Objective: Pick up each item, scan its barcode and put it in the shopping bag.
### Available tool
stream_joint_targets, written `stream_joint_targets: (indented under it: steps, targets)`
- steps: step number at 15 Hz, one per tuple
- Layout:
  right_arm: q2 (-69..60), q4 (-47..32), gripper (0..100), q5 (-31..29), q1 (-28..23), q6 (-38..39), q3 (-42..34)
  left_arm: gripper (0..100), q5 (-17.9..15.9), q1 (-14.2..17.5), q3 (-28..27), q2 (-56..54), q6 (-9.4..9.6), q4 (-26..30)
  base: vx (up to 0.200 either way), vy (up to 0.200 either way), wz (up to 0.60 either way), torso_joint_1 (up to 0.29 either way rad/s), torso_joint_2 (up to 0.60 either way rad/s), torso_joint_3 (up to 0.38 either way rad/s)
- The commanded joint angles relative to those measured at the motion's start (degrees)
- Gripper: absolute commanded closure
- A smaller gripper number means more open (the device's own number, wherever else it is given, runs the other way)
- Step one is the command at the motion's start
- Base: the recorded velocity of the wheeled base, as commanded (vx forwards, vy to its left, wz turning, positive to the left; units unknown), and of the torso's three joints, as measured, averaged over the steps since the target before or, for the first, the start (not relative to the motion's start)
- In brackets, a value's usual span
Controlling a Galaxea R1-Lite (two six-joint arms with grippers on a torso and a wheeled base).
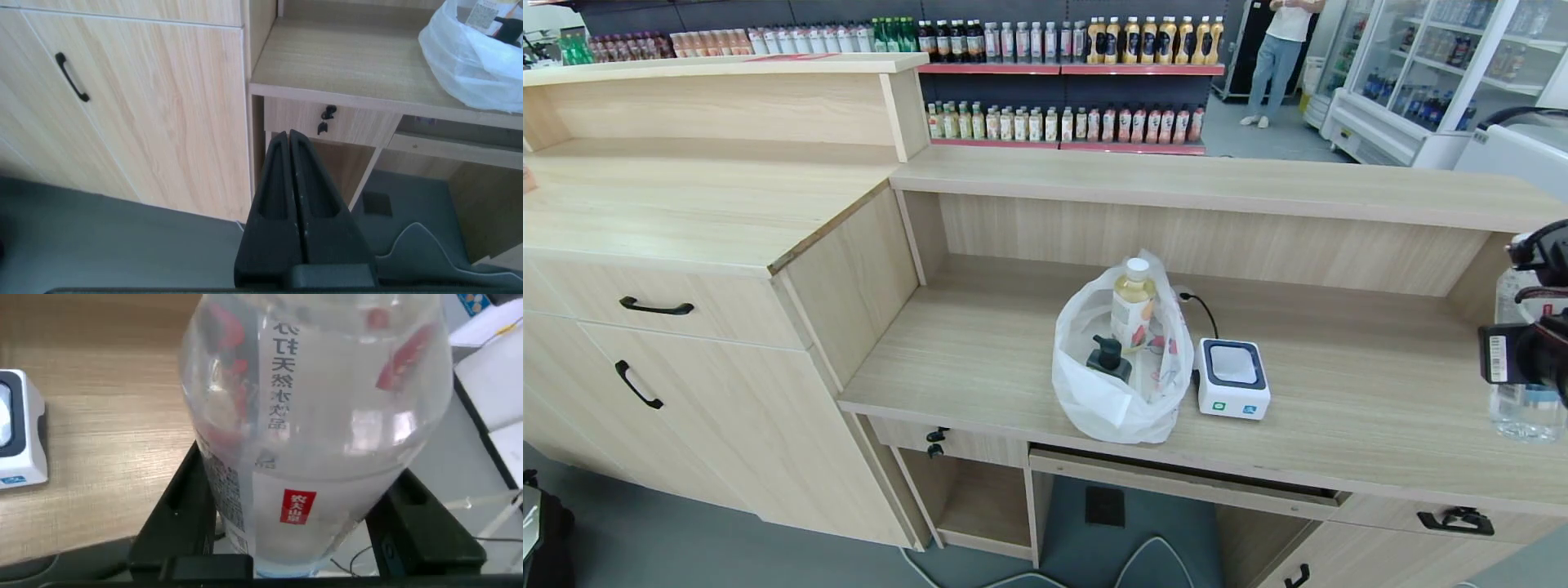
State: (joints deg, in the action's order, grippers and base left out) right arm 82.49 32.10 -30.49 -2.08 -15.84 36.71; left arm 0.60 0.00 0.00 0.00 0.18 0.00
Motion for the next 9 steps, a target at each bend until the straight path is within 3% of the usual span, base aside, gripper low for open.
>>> stream_joint_targets:
  steps: [1, 2, 9]
  targets:
    - [6.1, 4.29, 100, 3.33, -1.87, -3.68, 1.61, 100, 0.02, 0.0, 0.0, 0.0, -0.01, 0.0, 0.0, 0.0, 0.6, 0.002, 0.0, 0.002]
    - [7.24, 7.72, 100, 5.88, -2.49, -6.4, 1.88, 100, 0.02, 0.0, 0.0, 0.0, -0.01, 0.0, 0.0, 0.0, 0.6, -0.002, 0.0, 0.002]
    - [14.71, 26.35, 100, 36.73, -11.1, -25.3, -1.2, 100, 0.02, 0.0, 0.0, 0.0, -0.01, 0.0, 0.0, 0.0, 0.0, 0.0, 0.0, 0.0]
